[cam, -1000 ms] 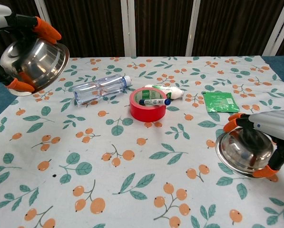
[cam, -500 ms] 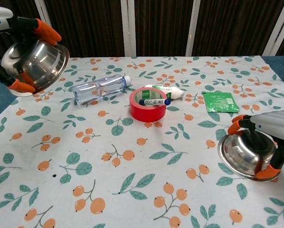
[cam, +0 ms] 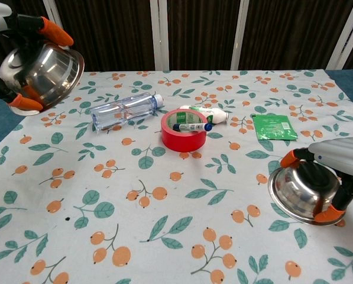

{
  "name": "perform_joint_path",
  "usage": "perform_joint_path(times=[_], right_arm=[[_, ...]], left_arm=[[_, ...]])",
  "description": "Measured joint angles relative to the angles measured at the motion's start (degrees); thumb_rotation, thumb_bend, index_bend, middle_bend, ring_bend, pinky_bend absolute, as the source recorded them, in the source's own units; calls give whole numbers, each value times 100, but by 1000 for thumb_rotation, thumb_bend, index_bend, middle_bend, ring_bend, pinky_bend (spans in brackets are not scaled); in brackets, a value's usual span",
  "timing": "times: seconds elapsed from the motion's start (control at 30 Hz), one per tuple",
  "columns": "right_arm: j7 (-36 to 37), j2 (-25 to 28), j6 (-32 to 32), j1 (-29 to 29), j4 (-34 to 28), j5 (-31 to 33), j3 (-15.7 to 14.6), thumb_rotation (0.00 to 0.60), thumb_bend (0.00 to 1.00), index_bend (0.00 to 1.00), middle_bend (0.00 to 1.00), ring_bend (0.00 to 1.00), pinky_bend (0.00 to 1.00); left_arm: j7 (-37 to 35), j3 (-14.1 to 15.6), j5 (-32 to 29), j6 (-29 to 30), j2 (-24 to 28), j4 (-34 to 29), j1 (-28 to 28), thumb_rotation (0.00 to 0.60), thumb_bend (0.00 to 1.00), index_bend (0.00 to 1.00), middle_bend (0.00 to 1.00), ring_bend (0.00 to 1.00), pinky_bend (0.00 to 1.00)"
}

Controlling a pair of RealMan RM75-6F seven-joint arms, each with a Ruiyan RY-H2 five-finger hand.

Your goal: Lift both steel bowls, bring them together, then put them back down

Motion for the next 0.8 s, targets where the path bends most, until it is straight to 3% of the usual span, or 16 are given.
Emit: perform_joint_path(times=[0.37, 0.6, 0.8], right_arm=[[503, 123, 159, -24, -121, -241, 130, 600, 171, 369, 329, 445, 193], [1153, 579, 309, -37, -486, -559, 480, 600, 172, 382, 330, 455, 193], [2232, 960, 441, -114, -726, -935, 852, 600, 171, 426, 331, 458, 190]], left_arm=[[-509, 6, 160, -9, 20, 97, 44, 600, 0, 207, 143, 200, 351], [-1616, 29, 790, 124, -148, 451, 61, 600, 0, 210, 149, 200, 351], [-2863, 110, 1404, 351, -437, 1014, 64, 600, 0, 214, 151, 200, 351]])
